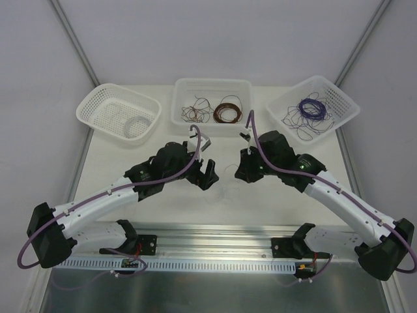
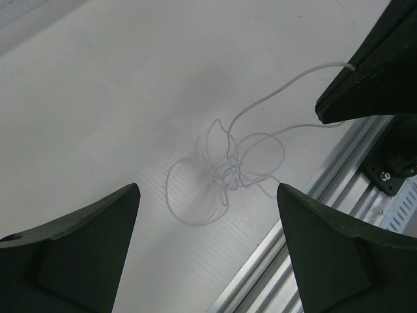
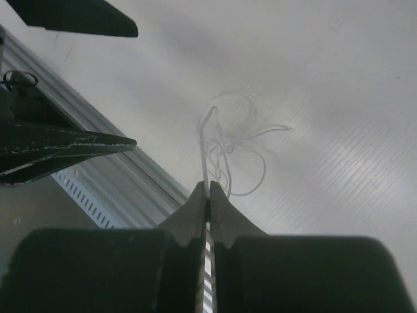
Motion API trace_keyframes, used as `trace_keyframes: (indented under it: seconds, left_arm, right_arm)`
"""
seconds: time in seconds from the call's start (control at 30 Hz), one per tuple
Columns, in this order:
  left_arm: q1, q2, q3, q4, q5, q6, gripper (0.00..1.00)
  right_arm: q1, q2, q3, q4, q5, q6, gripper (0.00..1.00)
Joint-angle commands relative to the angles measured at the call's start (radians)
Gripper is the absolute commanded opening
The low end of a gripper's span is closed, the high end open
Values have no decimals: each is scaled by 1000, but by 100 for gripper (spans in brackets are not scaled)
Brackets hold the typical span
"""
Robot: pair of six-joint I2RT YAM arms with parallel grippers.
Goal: Untangle the cables
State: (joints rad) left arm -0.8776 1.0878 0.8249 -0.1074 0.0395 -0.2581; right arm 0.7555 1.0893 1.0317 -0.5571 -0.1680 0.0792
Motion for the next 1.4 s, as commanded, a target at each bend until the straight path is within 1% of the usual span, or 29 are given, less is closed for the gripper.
trace_keyframes:
  seconds: [0.0, 0.03, 0.13, 0.17, 0.27, 0.37, 0.43, 0.5, 0.53, 0.6, 0.63, 0.73, 0.77, 0.8, 0.83, 0.87, 1.0, 1.03, 1.07, 1.1, 1.13, 1.17, 1.2, 1.23, 1.27, 1.3, 1.37]
  left_arm:
    - [-9, 10, 45, 75, 134, 181, 87]
    - [-8, 15, 43, 77, 185, 219, 87]
    - [-8, 38, 54, 81, 267, 285, 84]
    - [-8, 44, 59, 83, 317, 299, 84]
    - [-8, 83, 75, 90, 373, 338, 82]
    - [-8, 106, 94, 97, 398, 355, 77]
    - [-8, 113, 105, 101, 428, 364, 68]
    - [-8, 126, 111, 101, 450, 364, 63]
    - [-8, 129, 112, 101, 454, 365, 55]
    - [-8, 136, 112, 101, 464, 362, 48]
    - [-8, 138, 112, 103, 474, 358, 41]
    - [-8, 142, 114, 103, 493, 342, 28]
    - [-8, 144, 114, 104, 493, 339, 17]
    - [-8, 144, 114, 104, 493, 336, 11]
    - [-8, 142, 114, 103, 479, 335, 3]
    - [-9, 138, 114, 104, 464, 332, 0]
    - [-8, 119, 115, 106, 395, 303, 0]
    - [-8, 112, 120, 104, 348, 260, 0]
    - [-6, 112, 120, 104, 347, 260, 0]
    - [-6, 107, 120, 106, 302, 247, 0]
    - [-6, 107, 122, 106, 274, 194, 0]
    - [-8, 106, 123, 104, 235, 172, 0]
    - [-6, 104, 125, 106, 206, 149, 0]
    - [-6, 104, 128, 104, 144, 105, 0]
    - [-4, 104, 128, 104, 122, 83, 0]
    - [-4, 101, 129, 104, 103, 41, 0]
    - [-4, 100, 137, 104, 39, -2, 0]
  right_arm:
    - [5, -31, 53, -50, -105, -160, 1]
    - [7, -32, 54, -52, -117, -176, 1]
    - [8, -37, 53, -52, -168, -213, 1]
    - [8, -40, 51, -49, -194, -219, 1]
    - [11, -43, 50, -49, -241, -243, 1]
    - [15, -46, 50, -49, -272, -265, 1]
    - [19, -51, 47, -47, -278, -272, 1]
    - [19, -54, 38, -41, -275, -274, 1]
    - [19, -55, 36, -40, -275, -275, 1]
    - [19, -60, 31, -32, -271, -276, 1]
    - [18, -62, 30, -29, -274, -276, 1]
    - [18, -60, 24, -17, -274, -276, 1]
    - [18, -58, 21, -7, -275, -274, 1]
    - [18, -57, 16, -3, -275, -268, 1]
    - [19, -55, 8, 2, -271, -266, 1]
    - [18, -54, 5, 12, -265, -263, 1]
    - [18, -62, -25, 42, -216, -242, 1]
    - [18, -75, -45, 60, -191, -219, 3]
    - [18, -75, -51, 60, -180, -219, 3]
    - [18, -81, -59, 74, -167, -211, 20]
    - [18, -86, -67, 80, -148, -203, 29]
    - [16, -101, -85, 98, -115, -188, 37]
    - [18, -109, -94, 108, -94, -177, 51]
    - [16, -120, -107, 117, -67, -170, 57]
    - [18, -138, -120, 128, -15, -151, 62]
    - [16, -149, -145, 149, 7, -141, 69]
    - [18, -169, -176, 186, 62, -105, 74]
